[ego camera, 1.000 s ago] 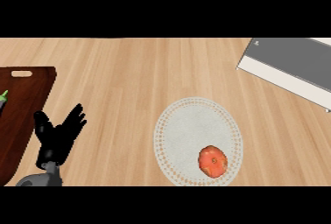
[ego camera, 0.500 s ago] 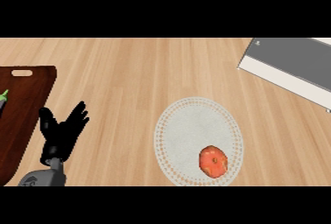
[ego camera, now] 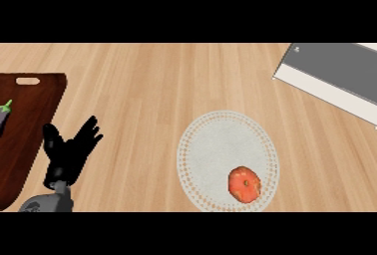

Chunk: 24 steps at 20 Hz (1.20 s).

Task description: Pick the croissant from the placemat and place it in the tiered shelf

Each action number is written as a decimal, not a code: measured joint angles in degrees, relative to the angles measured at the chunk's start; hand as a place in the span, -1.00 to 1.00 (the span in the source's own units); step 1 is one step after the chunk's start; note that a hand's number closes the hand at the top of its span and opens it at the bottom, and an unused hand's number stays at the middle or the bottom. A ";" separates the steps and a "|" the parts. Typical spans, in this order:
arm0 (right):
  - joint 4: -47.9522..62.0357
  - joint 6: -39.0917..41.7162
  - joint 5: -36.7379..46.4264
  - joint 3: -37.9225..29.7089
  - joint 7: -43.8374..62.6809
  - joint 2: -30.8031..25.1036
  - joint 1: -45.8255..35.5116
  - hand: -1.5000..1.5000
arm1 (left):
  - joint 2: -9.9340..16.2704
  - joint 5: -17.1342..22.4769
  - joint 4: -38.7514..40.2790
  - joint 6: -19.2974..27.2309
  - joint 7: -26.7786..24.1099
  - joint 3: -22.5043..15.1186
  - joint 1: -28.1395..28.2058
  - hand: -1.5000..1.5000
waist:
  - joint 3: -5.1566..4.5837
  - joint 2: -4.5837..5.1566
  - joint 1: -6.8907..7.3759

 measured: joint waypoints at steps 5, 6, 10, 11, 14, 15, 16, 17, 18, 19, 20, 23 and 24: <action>6.71 -4.48 0.96 -1.02 -5.71 0.05 -1.13 1.00 | -0.50 -0.70 0.49 0.67 0.20 -0.26 -1.11 0.00 | 0.02 0.12 0.22; 7.26 -4.30 0.87 -1.19 -6.45 -0.11 -1.48 1.00 | -0.33 -0.49 0.29 0.53 0.53 -0.06 -1.00 0.00 | 0.02 0.08 0.13; 8.76 -5.62 1.13 -1.31 -8.08 1.07 -2.35 1.00 | -0.44 -0.56 -0.98 1.04 1.86 -0.01 -0.80 0.00 | -0.02 -0.05 -0.04; 9.58 -5.76 1.34 -1.33 -8.20 1.10 -3.15 1.00 | -0.39 -0.38 -0.39 0.83 1.75 0.20 -1.17 0.00 | -0.02 0.00 -0.01; 11.87 -5.72 2.10 -1.25 -9.70 0.21 -3.69 1.00 | -0.72 -0.61 -0.70 0.74 1.23 -0.11 -0.35 0.00 | -0.06 0.03 0.11; 12.20 -5.46 2.96 -0.48 -9.29 0.41 -3.85 1.00 | -0.67 -0.58 -0.46 0.50 0.38 0.04 -0.09 0.00 | -0.04 0.00 0.06; 12.77 -4.90 3.22 -0.33 -9.75 0.09 -4.05 1.00 | -0.83 -0.65 -0.26 0.76 0.60 0.05 -0.66 0.00 | -0.03 0.01 0.02; 13.11 -5.66 2.78 -1.08 -9.42 -0.05 -4.28 1.00 | -0.74 -0.58 -0.48 0.47 0.54 0.01 -0.31 0.00 | -0.03 0.01 0.05; 13.43 -6.60 1.97 -2.21 -8.95 -0.12 -4.84 -1.00 | -0.85 -0.74 -0.52 0.58 0.74 -0.17 -0.45 0.00 | -0.01 0.07 0.15; 13.35 -7.41 1.08 -3.28 -8.54 -0.13 -4.95 -1.00 | -0.65 -0.53 -0.11 0.37 0.39 0.20 -0.39 0.00 | -0.02 0.00 -0.01; 13.46 -8.93 0.33 -4.31 -8.42 0.04 -4.90 -1.00 | -0.99 -0.75 -0.48 0.60 0.41 -0.14 -0.25 0.00 | -0.01 0.01 0.04; 13.45 -11.24 -1.98 -7.11 -8.20 -0.30 -5.46 -1.00 | -0.96 -0.84 0.00 0.54 0.04 0.01 -0.39 0.00 | 0.05 -0.06 -0.10; 13.44 -11.76 -2.84 -8.04 -8.19 -0.30 -5.54 -1.00 | -1.02 -0.76 -0.77 0.66 0.41 -0.01 0.10 0.00 | 0.04 -0.10 -0.07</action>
